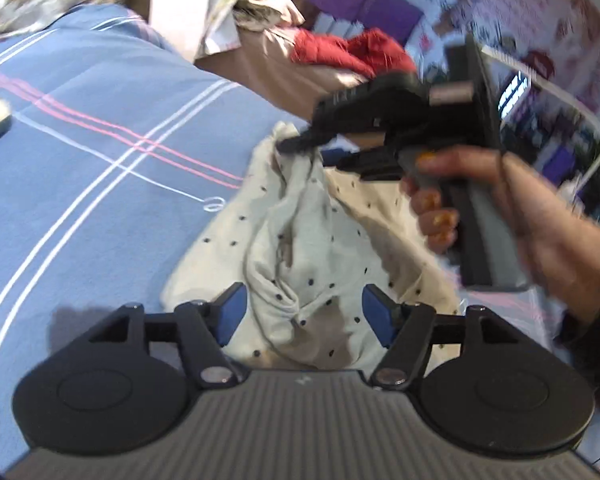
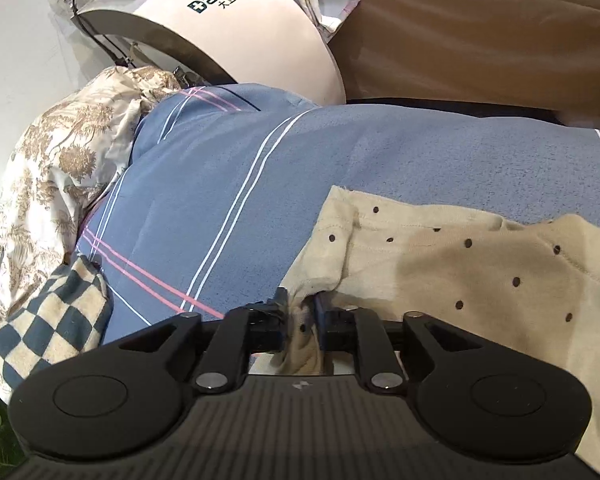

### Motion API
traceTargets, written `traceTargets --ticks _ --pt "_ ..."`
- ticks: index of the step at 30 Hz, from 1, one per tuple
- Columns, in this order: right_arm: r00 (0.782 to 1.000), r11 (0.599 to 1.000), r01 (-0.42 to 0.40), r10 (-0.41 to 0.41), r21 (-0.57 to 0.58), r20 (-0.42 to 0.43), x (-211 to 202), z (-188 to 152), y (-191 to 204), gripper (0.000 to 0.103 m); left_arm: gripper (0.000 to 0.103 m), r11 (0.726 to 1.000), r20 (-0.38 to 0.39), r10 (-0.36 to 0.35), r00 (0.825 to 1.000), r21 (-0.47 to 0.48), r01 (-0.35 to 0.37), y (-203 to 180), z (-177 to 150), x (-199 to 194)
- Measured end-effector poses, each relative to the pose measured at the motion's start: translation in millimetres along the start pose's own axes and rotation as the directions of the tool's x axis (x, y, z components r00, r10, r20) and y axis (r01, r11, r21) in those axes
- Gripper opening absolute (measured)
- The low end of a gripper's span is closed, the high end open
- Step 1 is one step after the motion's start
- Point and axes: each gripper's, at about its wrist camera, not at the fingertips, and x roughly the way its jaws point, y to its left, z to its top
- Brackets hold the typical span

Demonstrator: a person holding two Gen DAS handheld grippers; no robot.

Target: Fold small clothes

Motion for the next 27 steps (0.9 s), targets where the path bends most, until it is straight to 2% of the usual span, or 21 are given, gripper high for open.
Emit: traceTargets --ticks 2,3,4,5,6,7,8,11,13,14,15,16,17,18,19,21,25,27 --pt "0.999 1.000 -0.006 0.007 -0.029 0.033 -13.9 -0.8 2.5 0.053 0.060 0.999 -0.030 0.032 0.999 0.005 -0.032 -4.4 -3.3 15.3" --pt "0.999 0.999 -0.009 0.011 -0.049 0.049 -23.3 -2.3 2.5 0.053 0.052 0.999 -0.041 0.051 0.998 0.006 -0.051 -4.8 -5.8 21.3" --pt "0.998 0.997 -0.015 0.019 -0.071 0.060 -31.5 -3.2 4.0 0.053 0.038 0.998 -0.042 0.067 0.997 0.017 -0.066 -6.0 -8.4 24.6" --pt "0.997 0.996 -0.030 0.035 -0.081 0.065 -41.1 -5.6 1.9 0.053 0.030 0.998 -0.033 0.064 0.997 0.016 -0.063 -5.8 -9.8 25.4" --pt "0.996 0.996 -0.046 0.052 -0.082 0.073 -50.4 -8.5 -2.2 0.053 0.018 0.999 -0.023 0.041 0.999 -0.014 -0.041 -2.2 -10.5 24.3" --pt "0.995 0.996 -0.050 0.056 -0.073 0.084 -60.1 -12.1 -8.8 0.053 0.014 0.998 -0.018 0.018 1.000 -0.057 -0.019 3.0 -10.9 21.3" --pt "0.994 0.997 -0.042 0.048 -0.063 0.097 -68.4 -16.2 -15.7 0.053 0.013 0.996 0.005 0.008 1.000 -0.091 -0.008 8.7 -10.8 14.9" --pt "0.991 0.997 0.030 -0.021 -0.065 0.132 -88.5 -29.4 -39.6 0.053 0.010 0.994 0.061 0.020 0.998 -0.112 -0.013 21.5 -7.7 -5.6" --pt "0.984 0.994 0.097 -0.087 -0.058 0.154 -100.7 -40.1 -58.9 0.055 0.010 0.990 0.059 0.021 0.998 -0.140 -0.012 31.2 -8.6 -17.1" --pt "0.982 0.994 0.106 -0.099 -0.036 0.161 -106.5 -44.8 -69.6 0.060 0.010 0.989 0.058 0.046 0.997 -0.144 -0.038 36.2 -9.1 -21.4" --pt "0.979 0.994 0.108 -0.106 0.001 0.173 -112.9 -49.7 -81.7 0.069 0.012 0.985 0.060 0.070 0.996 -0.160 -0.060 41.4 -11.3 -27.0" --pt "0.976 0.993 0.106 -0.112 0.044 0.188 -118.7 -54.7 -93.1 0.074 0.020 0.981 0.050 0.077 0.996 -0.182 -0.067 47.9 -14.1 -30.9" --pt "0.974 0.992 0.097 -0.113 0.085 0.198 -123.1 -59.2 -103.9 0.088 0.026 0.974 0.035 0.063 0.997 -0.219 -0.053 55.2 -17.1 -32.5" --pt "0.973 0.989 0.081 -0.105 0.124 0.204 -126.2 -63.6 -114.6 0.098 0.044 0.962 0.031 0.026 0.999 -0.273 -0.016 63.9 -19.3 -33.7" --pt "0.973 0.983 0.058 -0.094 0.171 0.209 -127.9 -69.4 -125.8 0.098 0.061 0.946 0.034 -0.017 0.999 -0.323 0.027 70.3 -22.1 -32.9" --pt "0.978 0.971 -0.010 -0.040 0.240 0.205 -125.2 -77.0 -141.0 0.098 0.075 0.921 0.020 -0.091 0.996 -0.378 0.092 71.8 -29.0 -25.4" --pt "0.979 0.942 -0.109 0.047 0.316 0.197 -111.4 -89.7 -154.1 0.098 0.089 0.905 0.040 -0.115 0.993 -0.407 0.122 62.9 -40.7 -4.7" --pt "0.977 0.932 -0.120 0.051 0.342 0.205 -104.9 -93.8 -157.1 0.097 0.089 0.904 0.077 -0.111 0.991 -0.407 0.133 54.2 -41.1 4.3"
